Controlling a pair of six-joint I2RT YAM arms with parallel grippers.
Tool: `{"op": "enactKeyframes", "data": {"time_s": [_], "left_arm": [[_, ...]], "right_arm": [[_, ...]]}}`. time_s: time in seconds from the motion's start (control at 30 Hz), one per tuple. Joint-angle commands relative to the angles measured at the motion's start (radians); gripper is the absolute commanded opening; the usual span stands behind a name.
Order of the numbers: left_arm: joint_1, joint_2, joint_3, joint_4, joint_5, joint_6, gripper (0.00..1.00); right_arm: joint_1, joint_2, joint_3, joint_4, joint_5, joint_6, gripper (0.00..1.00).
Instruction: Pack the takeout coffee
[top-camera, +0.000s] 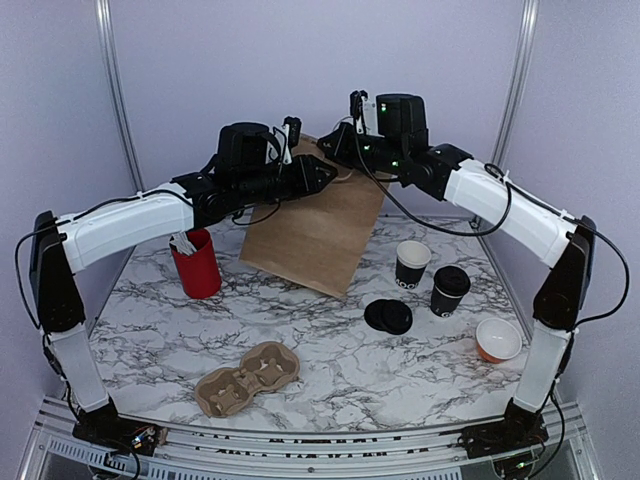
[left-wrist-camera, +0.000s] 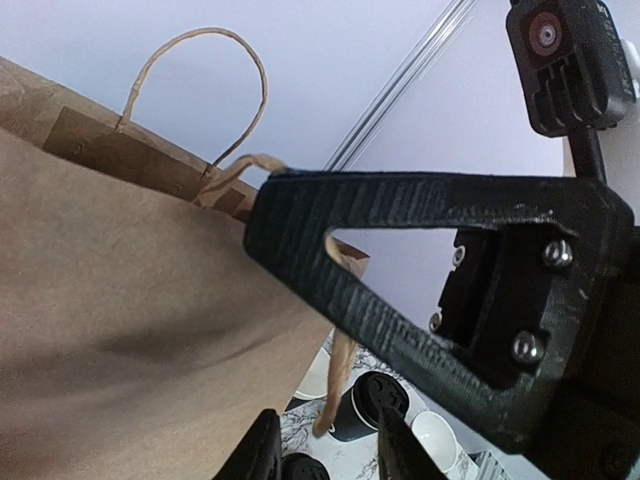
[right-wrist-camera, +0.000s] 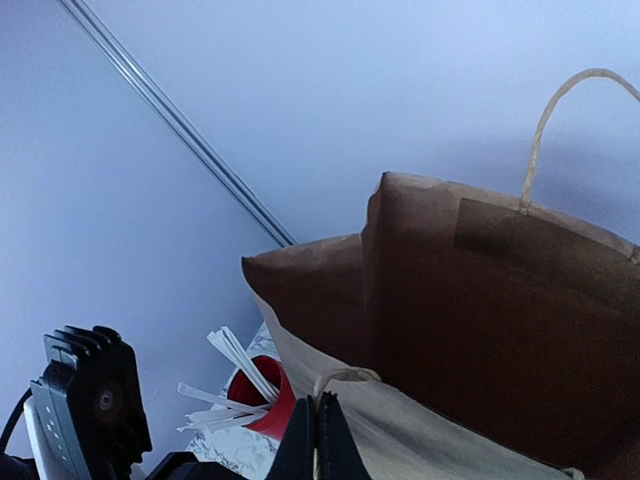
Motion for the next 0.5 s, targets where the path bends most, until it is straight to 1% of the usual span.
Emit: {"op": "enactKeyframes", "data": {"time_s": [0.0, 0.03, 0.1, 0.13, 0.2, 0.23, 0.27, 0.33, 0.4, 0.47], "left_arm": [[-0.003, 0.029, 0.062, 0.052, 0.025, -0.001, 0.3], [-0.003, 0.035, 0.07, 0.053, 0.024, -0.003, 0.29], [-0.004, 0.048, 0.083, 0.053, 0.027, -0.008, 0.22], [-0.004, 0.051, 0.089, 0.051, 0.03, -0.011, 0.17], [-0.004, 0.059, 0.103, 0.028, 0.032, -0.015, 0.02], [-0.003, 0.06, 0.112, 0.01, 0.034, -0.014, 0.0], [-0.002, 0.058, 0.119, -0.005, 0.045, -0.013, 0.0], [0.002, 0.048, 0.123, -0.024, 0.064, -0.012, 0.0], [0.01, 0.032, 0.119, -0.04, 0.09, -0.012, 0.0], [0.024, 0.021, 0.126, -0.059, 0.154, -0.015, 0.0]], "right_arm": [[0.015, -0.025, -0.007, 0.029, 0.013, 0.005, 0.0], [0.015, -0.029, -0.017, 0.032, 0.014, 0.006, 0.0], [0.015, -0.038, -0.029, 0.037, 0.015, 0.007, 0.0], [0.015, -0.04, -0.031, 0.035, 0.018, 0.004, 0.0], [0.015, -0.043, -0.027, 0.023, 0.027, -0.013, 0.0], [0.015, -0.044, -0.022, 0.011, 0.033, -0.022, 0.01], [0.015, -0.046, -0.018, 0.0, 0.038, -0.034, 0.05], [0.014, -0.053, -0.013, -0.019, 0.049, -0.062, 0.14], [0.011, -0.06, -0.009, -0.034, 0.046, -0.088, 0.27], [0.007, -0.074, -0.007, -0.052, 0.036, -0.114, 0.4]]}}
